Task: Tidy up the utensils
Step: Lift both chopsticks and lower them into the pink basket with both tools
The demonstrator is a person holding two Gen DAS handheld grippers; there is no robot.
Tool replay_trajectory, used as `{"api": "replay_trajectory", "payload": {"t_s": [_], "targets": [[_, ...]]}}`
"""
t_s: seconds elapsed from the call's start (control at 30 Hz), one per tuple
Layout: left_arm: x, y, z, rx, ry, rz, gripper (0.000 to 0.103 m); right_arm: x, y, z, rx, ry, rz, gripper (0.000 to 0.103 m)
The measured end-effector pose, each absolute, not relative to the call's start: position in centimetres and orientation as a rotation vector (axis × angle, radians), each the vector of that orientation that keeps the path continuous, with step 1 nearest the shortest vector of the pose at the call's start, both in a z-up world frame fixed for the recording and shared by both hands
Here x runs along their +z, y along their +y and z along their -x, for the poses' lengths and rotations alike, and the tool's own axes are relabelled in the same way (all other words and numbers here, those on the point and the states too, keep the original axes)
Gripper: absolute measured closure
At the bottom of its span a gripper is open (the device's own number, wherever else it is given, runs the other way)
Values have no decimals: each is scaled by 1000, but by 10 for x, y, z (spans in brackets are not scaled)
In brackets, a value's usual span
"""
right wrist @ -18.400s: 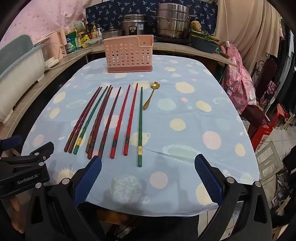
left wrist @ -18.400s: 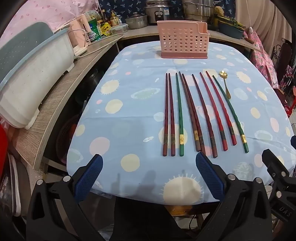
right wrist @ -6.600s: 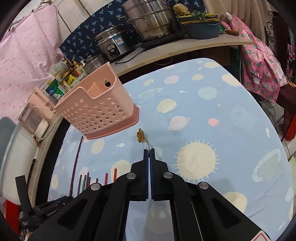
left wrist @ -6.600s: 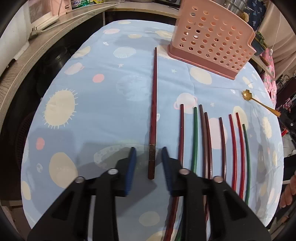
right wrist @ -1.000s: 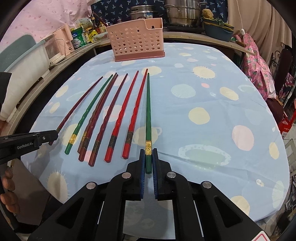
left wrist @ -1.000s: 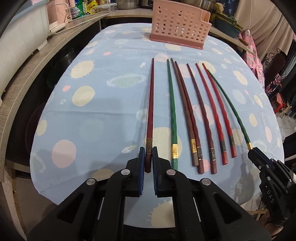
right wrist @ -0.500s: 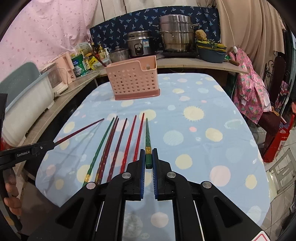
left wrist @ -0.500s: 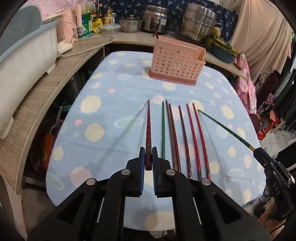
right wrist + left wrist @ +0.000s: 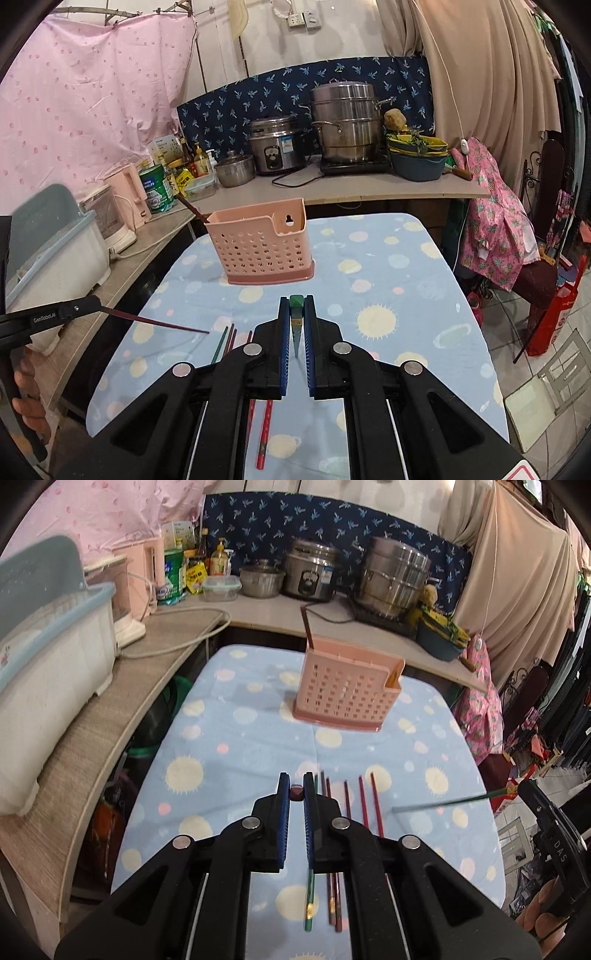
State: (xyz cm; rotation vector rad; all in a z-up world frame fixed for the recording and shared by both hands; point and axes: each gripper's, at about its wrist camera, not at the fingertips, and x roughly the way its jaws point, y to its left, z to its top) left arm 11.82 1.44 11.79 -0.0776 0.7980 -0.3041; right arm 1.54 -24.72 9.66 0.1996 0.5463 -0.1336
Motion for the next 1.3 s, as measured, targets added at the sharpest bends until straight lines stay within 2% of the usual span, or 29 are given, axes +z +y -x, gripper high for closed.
{"api": "replay_trajectory", "payload": {"t_s": [0.43, 0.8, 1.03, 1.3], "targets": [[201, -1, -188, -336, 652, 129, 96, 160, -267, -75, -101, 419, -247, 96], [281, -36, -253, -335, 490, 156, 96, 229, -274, -166, -67, 298, -257, 96], [282, -58, -293, -307, 476, 124, 96, 243, -274, -226, -64, 280, -261, 96], [233, -73, -328, -294, 574, 97, 96, 193, -275, -269, -75, 388, -255, 96]]}}
